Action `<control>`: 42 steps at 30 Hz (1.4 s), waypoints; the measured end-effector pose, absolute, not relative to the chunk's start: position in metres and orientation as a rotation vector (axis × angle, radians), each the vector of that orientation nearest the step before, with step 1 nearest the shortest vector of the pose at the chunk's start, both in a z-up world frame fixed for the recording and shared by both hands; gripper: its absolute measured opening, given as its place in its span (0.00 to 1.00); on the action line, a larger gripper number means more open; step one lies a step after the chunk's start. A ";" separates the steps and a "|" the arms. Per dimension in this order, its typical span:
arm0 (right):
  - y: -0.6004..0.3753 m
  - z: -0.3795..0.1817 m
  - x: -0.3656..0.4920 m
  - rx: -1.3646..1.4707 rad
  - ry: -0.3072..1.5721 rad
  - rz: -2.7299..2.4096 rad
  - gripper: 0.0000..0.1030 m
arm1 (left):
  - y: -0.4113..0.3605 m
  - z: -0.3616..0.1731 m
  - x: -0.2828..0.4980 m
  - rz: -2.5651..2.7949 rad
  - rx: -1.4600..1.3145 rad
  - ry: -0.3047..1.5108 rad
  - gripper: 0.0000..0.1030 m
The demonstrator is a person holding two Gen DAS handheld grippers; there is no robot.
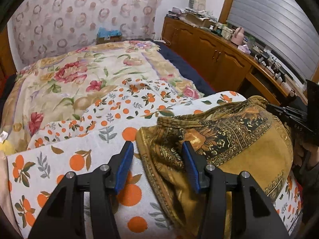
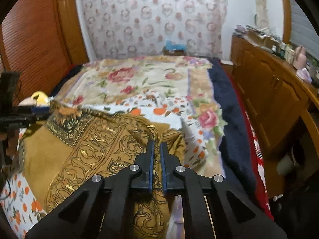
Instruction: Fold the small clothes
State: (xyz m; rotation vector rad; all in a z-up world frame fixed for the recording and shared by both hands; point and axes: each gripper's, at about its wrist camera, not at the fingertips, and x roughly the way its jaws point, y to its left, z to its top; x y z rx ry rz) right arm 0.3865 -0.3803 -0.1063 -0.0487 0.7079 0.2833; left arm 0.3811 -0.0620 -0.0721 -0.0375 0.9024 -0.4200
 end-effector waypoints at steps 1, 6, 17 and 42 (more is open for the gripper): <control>-0.380 -0.107 0.387 -0.054 0.708 0.276 0.03 | -0.062 -0.074 0.382 -0.423 -0.045 0.910 0.48; -0.376 -0.111 0.390 -0.056 0.728 0.268 0.03 | -0.069 -0.081 0.382 -0.424 -0.033 0.925 0.48; -0.372 -0.115 0.389 -0.061 0.730 0.270 0.05 | -0.069 -0.075 0.376 -0.537 -0.071 0.896 0.04; -0.350 -0.125 0.413 -0.089 0.832 0.323 0.52 | -0.036 -0.075 0.351 -0.487 -0.114 0.840 0.05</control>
